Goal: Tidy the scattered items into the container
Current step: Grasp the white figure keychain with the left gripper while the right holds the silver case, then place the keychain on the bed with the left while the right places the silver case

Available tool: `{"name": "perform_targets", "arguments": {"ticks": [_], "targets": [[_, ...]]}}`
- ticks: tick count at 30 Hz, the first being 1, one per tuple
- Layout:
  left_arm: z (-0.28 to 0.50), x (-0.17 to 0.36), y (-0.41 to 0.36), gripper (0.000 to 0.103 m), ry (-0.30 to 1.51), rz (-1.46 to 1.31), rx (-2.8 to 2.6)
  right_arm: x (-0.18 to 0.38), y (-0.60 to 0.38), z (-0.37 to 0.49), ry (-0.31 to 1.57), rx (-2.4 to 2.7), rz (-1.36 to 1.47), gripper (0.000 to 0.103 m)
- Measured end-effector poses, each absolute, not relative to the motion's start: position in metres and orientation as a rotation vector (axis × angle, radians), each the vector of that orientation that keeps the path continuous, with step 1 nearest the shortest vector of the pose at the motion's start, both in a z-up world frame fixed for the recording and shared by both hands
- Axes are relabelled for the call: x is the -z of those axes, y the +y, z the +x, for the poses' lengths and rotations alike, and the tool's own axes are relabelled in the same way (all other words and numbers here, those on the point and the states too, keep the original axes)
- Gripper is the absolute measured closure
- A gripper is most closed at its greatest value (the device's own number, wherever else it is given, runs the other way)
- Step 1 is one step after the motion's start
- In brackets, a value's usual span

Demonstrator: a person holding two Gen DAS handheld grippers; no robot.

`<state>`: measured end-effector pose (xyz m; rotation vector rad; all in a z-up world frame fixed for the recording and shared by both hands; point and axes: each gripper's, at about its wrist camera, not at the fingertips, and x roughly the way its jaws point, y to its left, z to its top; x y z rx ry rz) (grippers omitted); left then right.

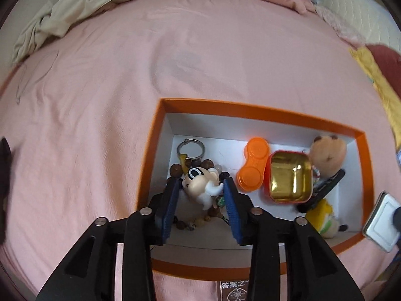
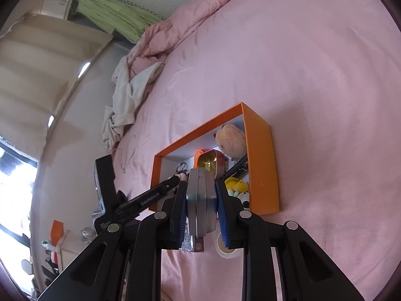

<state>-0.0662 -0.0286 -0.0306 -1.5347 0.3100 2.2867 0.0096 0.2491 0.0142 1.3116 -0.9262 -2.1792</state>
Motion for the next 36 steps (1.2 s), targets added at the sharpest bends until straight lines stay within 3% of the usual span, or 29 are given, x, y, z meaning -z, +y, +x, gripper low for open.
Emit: {"name": "perform_targets", "arguments": {"ticks": [3, 8, 15, 26, 31, 36], "targets": [[-0.059, 0.039, -0.010, 0.045, 0.496, -1.495, -2.254, -0.015, 0.248, 0.011, -0.915, 2.181, 1.313, 0.081], [-0.056, 0.051, 0.004, 0.054, 0.647, -1.445, -2.219, -0.015, 0.251, 0.011, -0.921, 2.185, 1.311, 0.081], [-0.071, 0.023, -0.040, 0.054, -0.074, -1.479, -1.964, -0.016, 0.252, 0.010, -0.938, 2.185, 1.303, 0.081], [-0.075, 0.002, -0.091, 0.054, -0.119, -1.405, -1.657, -0.020, 0.247, 0.012, -0.920, 2.184, 1.272, 0.081], [-0.056, -0.022, -0.128, 0.054, -0.237, -1.297, -1.627, -0.026, 0.239, 0.017, -0.871, 2.181, 1.239, 0.081], [-0.030, -0.027, -0.136, 0.054, -0.190, -1.289, -1.600, -0.030, 0.231, 0.032, -0.832, 2.151, 1.200, 0.081]]}}
